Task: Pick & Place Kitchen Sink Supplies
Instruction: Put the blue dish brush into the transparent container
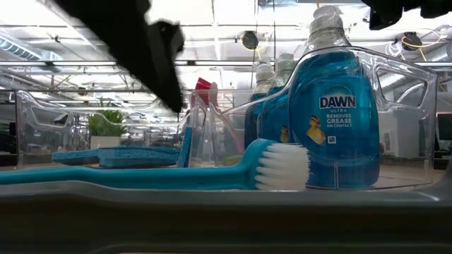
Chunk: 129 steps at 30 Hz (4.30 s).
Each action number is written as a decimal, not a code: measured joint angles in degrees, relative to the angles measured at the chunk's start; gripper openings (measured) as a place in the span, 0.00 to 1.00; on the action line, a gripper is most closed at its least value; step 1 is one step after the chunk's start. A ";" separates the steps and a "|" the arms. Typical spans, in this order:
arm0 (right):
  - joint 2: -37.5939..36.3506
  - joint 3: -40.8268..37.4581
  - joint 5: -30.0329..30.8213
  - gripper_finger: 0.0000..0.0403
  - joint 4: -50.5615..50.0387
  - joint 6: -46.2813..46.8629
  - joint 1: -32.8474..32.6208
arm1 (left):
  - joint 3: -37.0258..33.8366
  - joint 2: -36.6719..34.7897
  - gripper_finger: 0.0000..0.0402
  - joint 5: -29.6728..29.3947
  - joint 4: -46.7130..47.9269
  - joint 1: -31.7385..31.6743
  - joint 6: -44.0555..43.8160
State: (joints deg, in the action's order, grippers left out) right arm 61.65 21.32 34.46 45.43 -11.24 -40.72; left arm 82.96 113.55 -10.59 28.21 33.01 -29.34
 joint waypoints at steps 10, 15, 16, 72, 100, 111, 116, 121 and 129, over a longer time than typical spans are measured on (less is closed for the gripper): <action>0.00 0.00 0.00 0.38 1.21 -5.04 0.16 | 0.04 2.82 0.66 7.59 -0.02 -2.27 -1.23; 0.00 0.00 0.00 0.38 1.29 -7.77 0.18 | -0.37 3.49 0.66 12.15 0.01 -4.17 -2.35; 0.00 0.00 0.01 0.38 1.34 -8.27 0.16 | -0.83 3.69 0.66 13.00 0.02 -4.50 -2.39; 0.00 0.02 0.00 0.38 3.93 -14.32 1.78 | -7.53 -16.96 0.01 -6.91 -15.59 -5.82 2.96; 0.01 0.02 0.01 0.38 5.33 -16.26 1.78 | -7.56 3.43 0.65 11.34 -17.45 -1.29 -2.45; 0.00 0.02 0.01 0.38 5.33 -16.48 1.78 | -7.56 4.60 0.57 11.22 -17.04 -3.07 2.31; 0.00 0.02 0.01 0.38 5.31 -16.50 1.78 | -7.56 4.57 0.53 9.73 -13.99 -3.53 4.80; 0.00 0.02 0.02 0.38 5.31 -16.70 1.78 | -7.48 4.47 0.46 2.68 -7.54 -4.03 6.87; 0.01 0.02 0.02 0.38 5.31 -16.98 1.78 | -7.52 4.40 0.39 -1.08 -8.43 -5.26 5.15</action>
State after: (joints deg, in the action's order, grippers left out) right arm 61.66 21.34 34.48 50.74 -28.22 -38.94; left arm 75.44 117.95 -11.68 19.78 27.75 -24.19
